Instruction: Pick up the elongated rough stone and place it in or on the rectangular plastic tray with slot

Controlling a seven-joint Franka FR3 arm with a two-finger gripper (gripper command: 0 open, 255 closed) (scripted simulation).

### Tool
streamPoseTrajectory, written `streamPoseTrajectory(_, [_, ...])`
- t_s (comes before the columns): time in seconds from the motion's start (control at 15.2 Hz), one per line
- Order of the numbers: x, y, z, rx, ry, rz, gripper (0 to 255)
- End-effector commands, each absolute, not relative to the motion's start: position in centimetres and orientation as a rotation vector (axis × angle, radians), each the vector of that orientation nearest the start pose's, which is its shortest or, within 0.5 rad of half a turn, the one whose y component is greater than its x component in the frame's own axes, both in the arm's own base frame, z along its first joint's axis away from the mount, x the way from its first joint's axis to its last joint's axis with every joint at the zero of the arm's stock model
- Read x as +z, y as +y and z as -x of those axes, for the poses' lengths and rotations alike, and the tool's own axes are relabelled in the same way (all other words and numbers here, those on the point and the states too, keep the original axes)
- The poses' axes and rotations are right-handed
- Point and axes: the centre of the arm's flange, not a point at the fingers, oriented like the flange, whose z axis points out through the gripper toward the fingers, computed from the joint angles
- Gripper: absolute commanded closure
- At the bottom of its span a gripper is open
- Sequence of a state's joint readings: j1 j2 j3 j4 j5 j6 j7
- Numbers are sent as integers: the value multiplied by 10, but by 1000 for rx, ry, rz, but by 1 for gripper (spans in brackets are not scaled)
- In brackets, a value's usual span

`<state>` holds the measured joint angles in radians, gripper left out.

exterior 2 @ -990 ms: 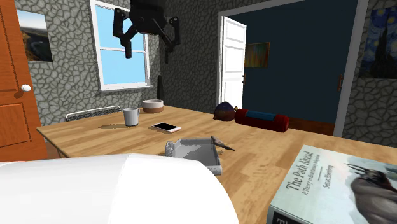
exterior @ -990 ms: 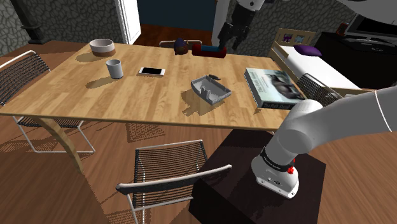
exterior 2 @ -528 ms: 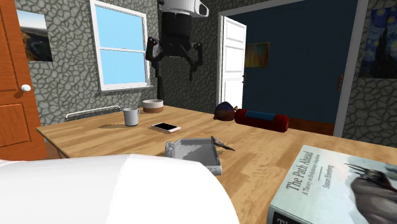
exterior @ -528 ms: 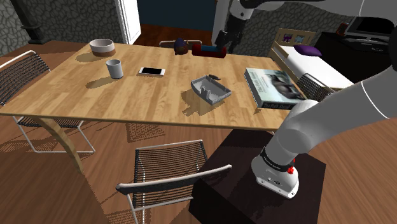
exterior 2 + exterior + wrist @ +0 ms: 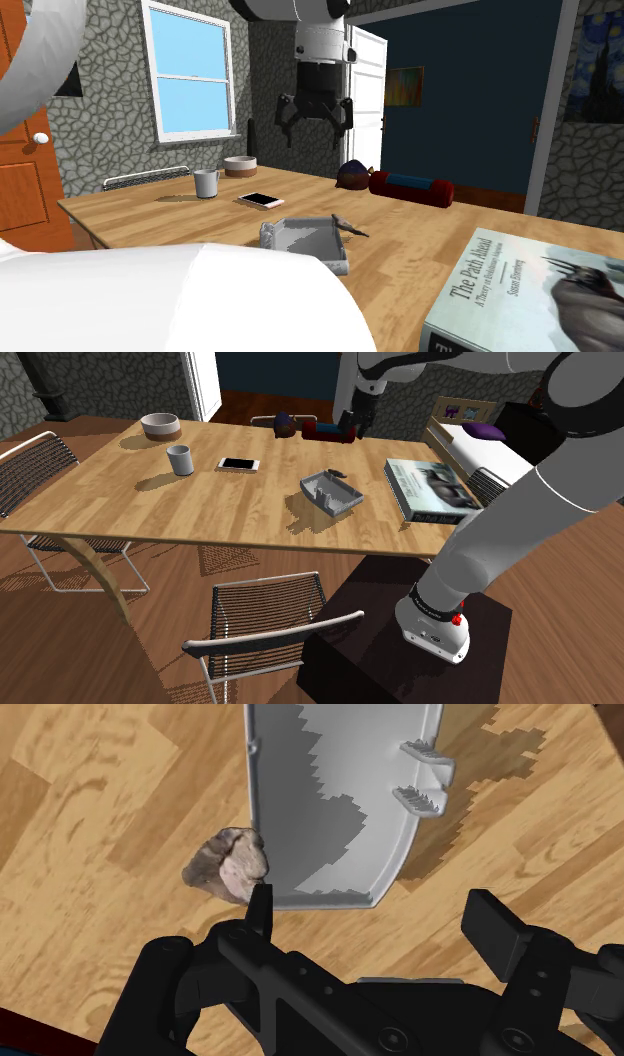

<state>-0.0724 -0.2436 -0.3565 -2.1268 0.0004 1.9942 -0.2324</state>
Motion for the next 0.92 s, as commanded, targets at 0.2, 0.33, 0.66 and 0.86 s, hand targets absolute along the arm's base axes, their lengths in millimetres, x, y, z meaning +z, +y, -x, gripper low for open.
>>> streamPoseTrajectory(0.2, [479, -264, -479, -144, 288, 3095, 0])
streamPoseTrajectory(0.33, [466, -283, -491, -129, 285, 3104, 0])
streamPoseTrajectory(0.66, [433, -332, -521, -90, 280, 3124, 0])
streamPoseTrajectory(0.86, [415, -349, -532, -77, 277, 3131, 0])
